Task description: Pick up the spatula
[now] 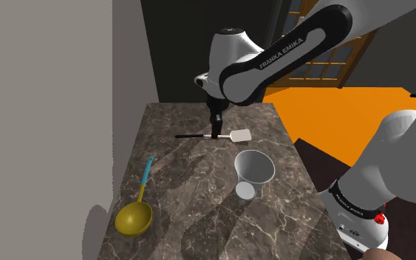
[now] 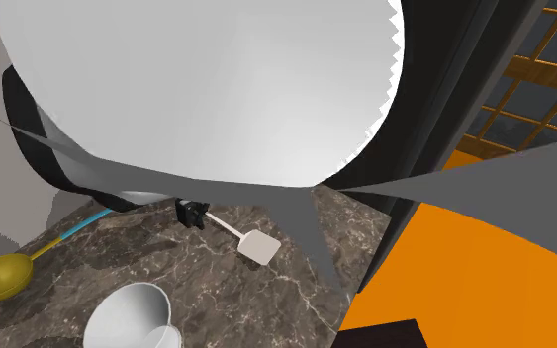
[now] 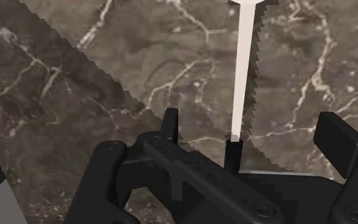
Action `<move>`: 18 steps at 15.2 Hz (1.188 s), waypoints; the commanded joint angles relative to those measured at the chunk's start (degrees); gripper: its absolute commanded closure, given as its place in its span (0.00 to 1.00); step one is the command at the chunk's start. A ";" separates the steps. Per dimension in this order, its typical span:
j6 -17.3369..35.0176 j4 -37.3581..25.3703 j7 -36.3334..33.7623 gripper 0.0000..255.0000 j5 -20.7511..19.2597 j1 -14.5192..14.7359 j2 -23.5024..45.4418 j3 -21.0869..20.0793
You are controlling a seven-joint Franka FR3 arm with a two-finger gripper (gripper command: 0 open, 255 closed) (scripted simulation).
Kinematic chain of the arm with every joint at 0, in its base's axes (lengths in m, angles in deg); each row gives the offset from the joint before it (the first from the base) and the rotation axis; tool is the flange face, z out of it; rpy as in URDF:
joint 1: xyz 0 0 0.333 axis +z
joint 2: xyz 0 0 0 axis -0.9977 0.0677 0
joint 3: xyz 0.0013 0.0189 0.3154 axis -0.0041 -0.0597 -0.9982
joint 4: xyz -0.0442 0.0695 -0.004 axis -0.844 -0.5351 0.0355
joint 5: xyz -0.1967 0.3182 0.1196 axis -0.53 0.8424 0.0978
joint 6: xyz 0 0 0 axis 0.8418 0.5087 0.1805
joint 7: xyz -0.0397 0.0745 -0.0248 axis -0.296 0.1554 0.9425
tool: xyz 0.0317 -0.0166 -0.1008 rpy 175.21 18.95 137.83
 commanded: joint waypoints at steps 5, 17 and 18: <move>3.91 0.87 -0.03 0.00 -0.07 0.09 2.99 -0.10; 2.28 0.53 -0.04 1.00 -0.04 0.08 1.71 -0.10; 1.46 0.31 -0.05 1.00 -0.02 0.08 1.11 -0.09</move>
